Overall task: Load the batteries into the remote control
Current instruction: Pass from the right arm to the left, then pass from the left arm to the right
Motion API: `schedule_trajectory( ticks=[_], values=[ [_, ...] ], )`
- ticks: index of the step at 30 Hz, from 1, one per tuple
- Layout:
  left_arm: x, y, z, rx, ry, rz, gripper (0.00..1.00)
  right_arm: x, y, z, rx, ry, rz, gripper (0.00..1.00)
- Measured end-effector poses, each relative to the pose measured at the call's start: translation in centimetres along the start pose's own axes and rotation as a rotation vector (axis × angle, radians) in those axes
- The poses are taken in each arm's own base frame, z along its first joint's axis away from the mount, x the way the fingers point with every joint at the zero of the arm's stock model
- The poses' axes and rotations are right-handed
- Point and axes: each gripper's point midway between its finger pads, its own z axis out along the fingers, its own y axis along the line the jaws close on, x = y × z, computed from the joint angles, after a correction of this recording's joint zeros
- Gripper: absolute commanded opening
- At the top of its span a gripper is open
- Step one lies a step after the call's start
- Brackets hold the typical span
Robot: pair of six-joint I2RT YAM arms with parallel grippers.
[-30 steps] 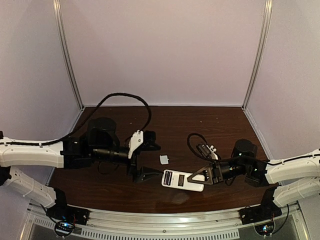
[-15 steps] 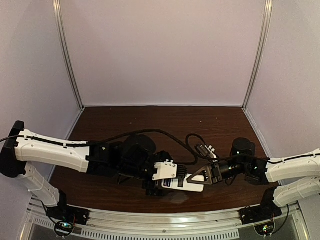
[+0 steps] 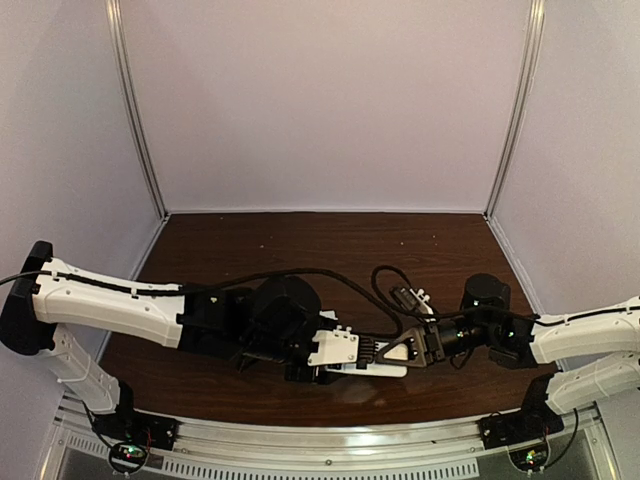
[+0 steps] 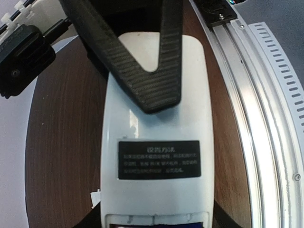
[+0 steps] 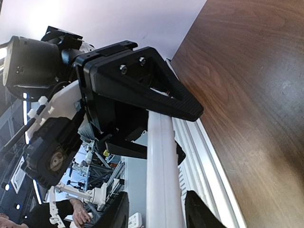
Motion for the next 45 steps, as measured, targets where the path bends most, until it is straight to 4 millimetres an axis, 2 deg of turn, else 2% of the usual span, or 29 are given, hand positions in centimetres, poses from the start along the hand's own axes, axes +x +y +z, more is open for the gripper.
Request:
schedule_trajectory(
  ticks=[5,10,13,18,24,26,29,33,35,40,42,43,45],
  values=[
    [-0.1,1.0,0.1,-0.053,0.001,-0.090,0.43,-1.9,-0.1,-1.3,0.012,-0.070,-0.004,0.59],
    [-0.3,2.4,1.0,-0.124,-0.001,-0.221,0.43,-3.7,1.1,-2.6,0.009,-0.157,-0.041,0.58],
    [-0.8,3.3,1.4,-0.163,-0.019,-0.313,0.42,-4.5,1.0,-2.9,0.024,-0.201,-0.043,0.56],
    [-1.3,4.5,1.7,-0.218,-0.052,-0.450,0.41,-5.7,0.7,-3.4,0.041,-0.277,-0.034,0.39],
    [-1.8,5.6,1.8,-0.262,-0.071,-0.526,0.41,-7.0,-0.3,-3.7,0.070,-0.346,-0.002,0.17],
    [-1.7,5.8,1.9,-0.273,-0.069,-0.528,0.47,-7.1,-0.5,-3.8,0.071,-0.362,0.019,0.11],
    [-1.7,5.9,2.0,-0.282,-0.069,-0.523,0.61,-7.1,-0.7,-4.1,0.064,-0.376,0.040,0.03],
    [-1.9,6.2,2.0,-0.298,-0.080,-0.529,0.95,-7.3,-0.9,-4.7,0.058,-0.391,0.048,0.00],
    [-1.9,6.8,1.8,-0.324,-0.088,-0.542,0.98,-7.5,-1.1,-5.2,0.065,-0.402,0.050,0.00],
    [-0.5,9.1,0.5,-0.335,-0.115,-0.672,0.97,-8.7,-2.0,-7.7,0.123,-0.473,0.040,0.00],
    [1.8,11.1,-0.4,-0.336,-0.116,-0.792,0.97,-8.7,-2.7,-8.4,0.161,-0.480,0.041,0.00],
    [3.1,12.4,-0.7,-0.349,-0.116,-0.849,0.94,-8.9,-3.2,-9.0,0.185,-0.494,0.041,0.00],
    [6.4,14.7,-1.4,-0.376,-0.110,-0.973,0.76,-8.6,-4.4,-9.4,0.225,-0.486,0.059,0.00]
  ],
)
